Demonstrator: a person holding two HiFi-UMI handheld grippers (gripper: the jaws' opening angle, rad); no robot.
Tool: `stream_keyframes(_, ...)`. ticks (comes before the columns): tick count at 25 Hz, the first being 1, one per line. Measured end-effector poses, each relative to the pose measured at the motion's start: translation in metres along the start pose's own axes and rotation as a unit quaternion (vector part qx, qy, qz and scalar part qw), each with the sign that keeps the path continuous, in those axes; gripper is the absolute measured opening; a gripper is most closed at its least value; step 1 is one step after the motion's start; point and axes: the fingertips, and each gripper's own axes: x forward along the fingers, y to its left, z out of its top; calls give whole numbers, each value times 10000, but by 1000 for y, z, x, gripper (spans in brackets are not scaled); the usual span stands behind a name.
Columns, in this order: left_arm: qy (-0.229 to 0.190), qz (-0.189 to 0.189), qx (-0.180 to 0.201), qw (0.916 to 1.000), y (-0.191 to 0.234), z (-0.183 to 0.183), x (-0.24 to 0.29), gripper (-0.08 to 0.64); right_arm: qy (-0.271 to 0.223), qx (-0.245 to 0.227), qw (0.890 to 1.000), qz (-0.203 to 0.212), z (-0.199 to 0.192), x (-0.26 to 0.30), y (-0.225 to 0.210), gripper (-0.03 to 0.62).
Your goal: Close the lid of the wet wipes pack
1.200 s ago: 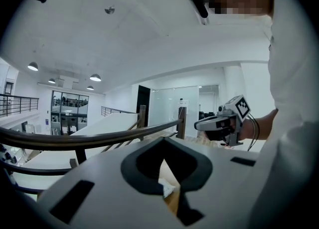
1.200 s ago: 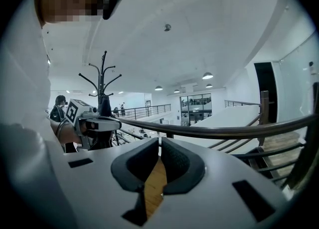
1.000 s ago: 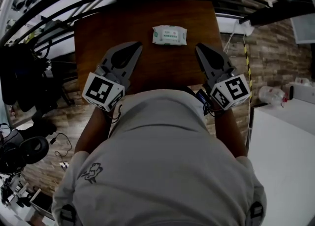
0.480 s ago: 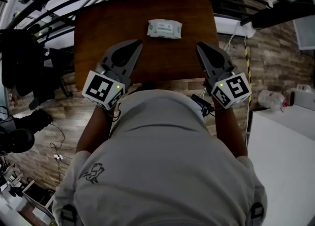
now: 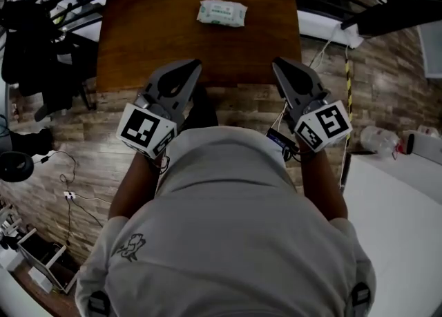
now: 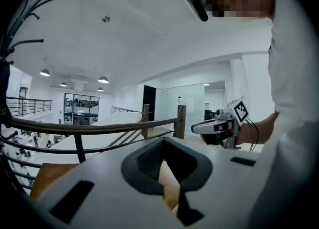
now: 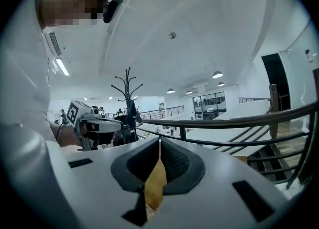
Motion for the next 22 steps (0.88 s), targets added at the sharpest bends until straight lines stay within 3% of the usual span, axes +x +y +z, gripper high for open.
stream_keyframes(10,39,443,93,9990,-47,-8,-71,14,-51,-9,9992,407,-11,-44,65,41)
stream_keyframes(22,-70,53,157,9998,-70,-16,-150,14,-106,4,9999,86,-18,-62,151,41)
